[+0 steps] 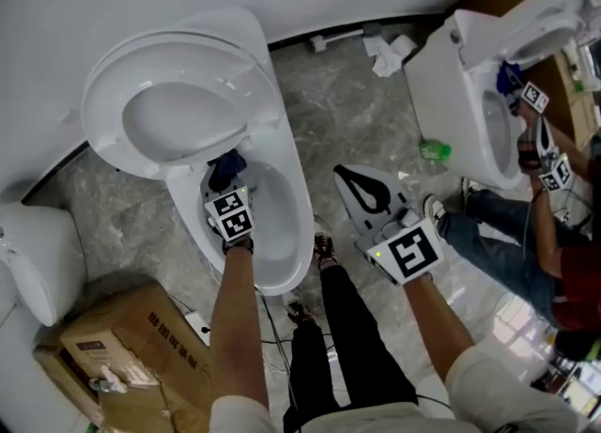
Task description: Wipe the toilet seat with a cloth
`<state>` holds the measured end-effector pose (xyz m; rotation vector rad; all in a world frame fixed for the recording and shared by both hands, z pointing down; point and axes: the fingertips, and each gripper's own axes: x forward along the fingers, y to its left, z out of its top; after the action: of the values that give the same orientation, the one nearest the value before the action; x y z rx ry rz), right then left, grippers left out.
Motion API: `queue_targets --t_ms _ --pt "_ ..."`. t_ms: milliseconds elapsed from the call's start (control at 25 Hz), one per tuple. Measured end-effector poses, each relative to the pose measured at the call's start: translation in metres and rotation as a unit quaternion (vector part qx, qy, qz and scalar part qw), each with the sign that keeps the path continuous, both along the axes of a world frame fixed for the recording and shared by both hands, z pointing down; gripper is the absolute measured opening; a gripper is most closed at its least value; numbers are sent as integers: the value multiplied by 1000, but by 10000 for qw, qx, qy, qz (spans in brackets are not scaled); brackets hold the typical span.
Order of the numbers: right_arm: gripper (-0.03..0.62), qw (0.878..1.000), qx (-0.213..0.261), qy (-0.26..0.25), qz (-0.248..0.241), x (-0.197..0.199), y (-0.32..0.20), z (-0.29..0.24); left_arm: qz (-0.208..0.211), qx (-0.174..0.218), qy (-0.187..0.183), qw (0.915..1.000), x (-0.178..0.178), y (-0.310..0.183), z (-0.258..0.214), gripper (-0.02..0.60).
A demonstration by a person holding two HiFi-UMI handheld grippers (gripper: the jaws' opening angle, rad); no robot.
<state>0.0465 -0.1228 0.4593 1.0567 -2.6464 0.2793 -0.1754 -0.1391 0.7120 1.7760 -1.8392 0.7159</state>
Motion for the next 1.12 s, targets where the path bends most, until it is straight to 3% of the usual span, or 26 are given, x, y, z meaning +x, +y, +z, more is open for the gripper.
queue_targets --t_ms 280,600,1120 --pt "23 9999 38 -25 -122 -13 7 -6 -625 26 -26 9980 -55 17 -11 38" --pt "23 9997 82 1 -249 -26 13 -17 -712 62 -278 9971 -94 23 -34 38" --pt "23 9989 179 18 -436 -44 13 -39 -789 419 -276 9956 -124 14 -89 38"
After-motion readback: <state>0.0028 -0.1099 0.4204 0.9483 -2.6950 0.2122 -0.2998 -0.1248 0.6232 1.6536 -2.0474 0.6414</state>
